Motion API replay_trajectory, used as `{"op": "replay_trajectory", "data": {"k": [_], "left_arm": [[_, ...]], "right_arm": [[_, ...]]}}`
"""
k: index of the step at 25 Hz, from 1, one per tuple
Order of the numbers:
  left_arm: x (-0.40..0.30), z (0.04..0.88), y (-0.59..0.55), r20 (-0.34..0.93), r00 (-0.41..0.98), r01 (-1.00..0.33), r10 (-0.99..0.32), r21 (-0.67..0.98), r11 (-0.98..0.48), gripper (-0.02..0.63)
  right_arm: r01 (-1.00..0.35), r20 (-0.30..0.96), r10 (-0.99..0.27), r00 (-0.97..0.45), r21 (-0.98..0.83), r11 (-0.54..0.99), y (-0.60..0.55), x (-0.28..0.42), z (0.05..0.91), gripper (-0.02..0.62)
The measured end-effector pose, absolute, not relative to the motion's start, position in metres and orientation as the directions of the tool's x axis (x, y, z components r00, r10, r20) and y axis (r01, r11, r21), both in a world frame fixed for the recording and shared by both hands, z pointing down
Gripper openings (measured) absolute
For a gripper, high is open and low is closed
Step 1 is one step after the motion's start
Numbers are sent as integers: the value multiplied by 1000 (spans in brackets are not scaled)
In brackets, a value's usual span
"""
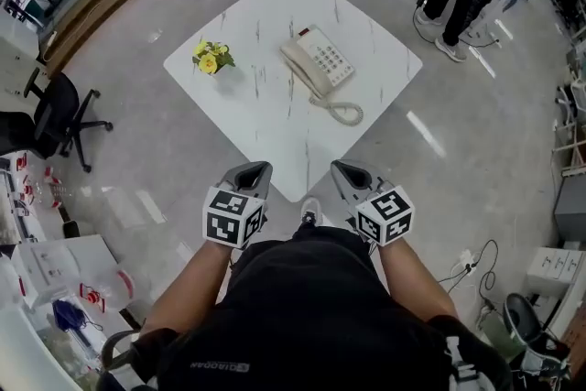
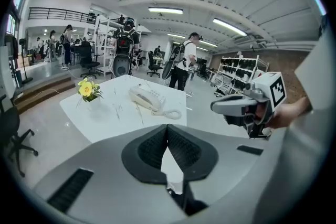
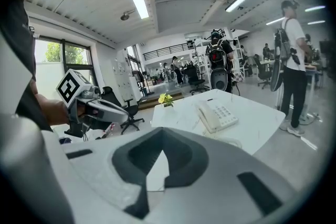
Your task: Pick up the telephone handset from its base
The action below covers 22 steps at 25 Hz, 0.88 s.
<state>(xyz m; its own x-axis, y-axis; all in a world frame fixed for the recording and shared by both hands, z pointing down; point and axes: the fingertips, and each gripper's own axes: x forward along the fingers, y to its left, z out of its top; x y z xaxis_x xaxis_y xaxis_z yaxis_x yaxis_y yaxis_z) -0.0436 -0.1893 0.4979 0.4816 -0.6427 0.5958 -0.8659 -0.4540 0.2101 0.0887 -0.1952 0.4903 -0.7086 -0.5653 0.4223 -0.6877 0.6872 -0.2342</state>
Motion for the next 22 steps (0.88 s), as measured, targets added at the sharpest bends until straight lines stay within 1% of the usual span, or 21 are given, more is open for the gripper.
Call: {"op": "replay_trajectory", "data": {"k": [7, 13, 17, 22], "left_arm": [[-31, 498, -220, 608, 411, -907, -680, 194, -374, 2], [-26, 503, -221, 625, 374, -923, -685, 176, -343, 2], [-26, 504, -221, 628, 364, -927, -688, 174, -332, 2], [-18, 499, -231, 613, 386, -918, -690, 181, -353, 2]], "right_arm": [[-639, 414, -518, -749, -244, 729, -245, 109, 496, 2], [-616, 392, -501, -771, -259, 744, -266, 112, 498, 2], [-608, 383, -497, -779, -261, 750, -268, 111, 495, 2], [-604, 366, -504, -783, -251, 757, -269, 111, 486, 2]]}}
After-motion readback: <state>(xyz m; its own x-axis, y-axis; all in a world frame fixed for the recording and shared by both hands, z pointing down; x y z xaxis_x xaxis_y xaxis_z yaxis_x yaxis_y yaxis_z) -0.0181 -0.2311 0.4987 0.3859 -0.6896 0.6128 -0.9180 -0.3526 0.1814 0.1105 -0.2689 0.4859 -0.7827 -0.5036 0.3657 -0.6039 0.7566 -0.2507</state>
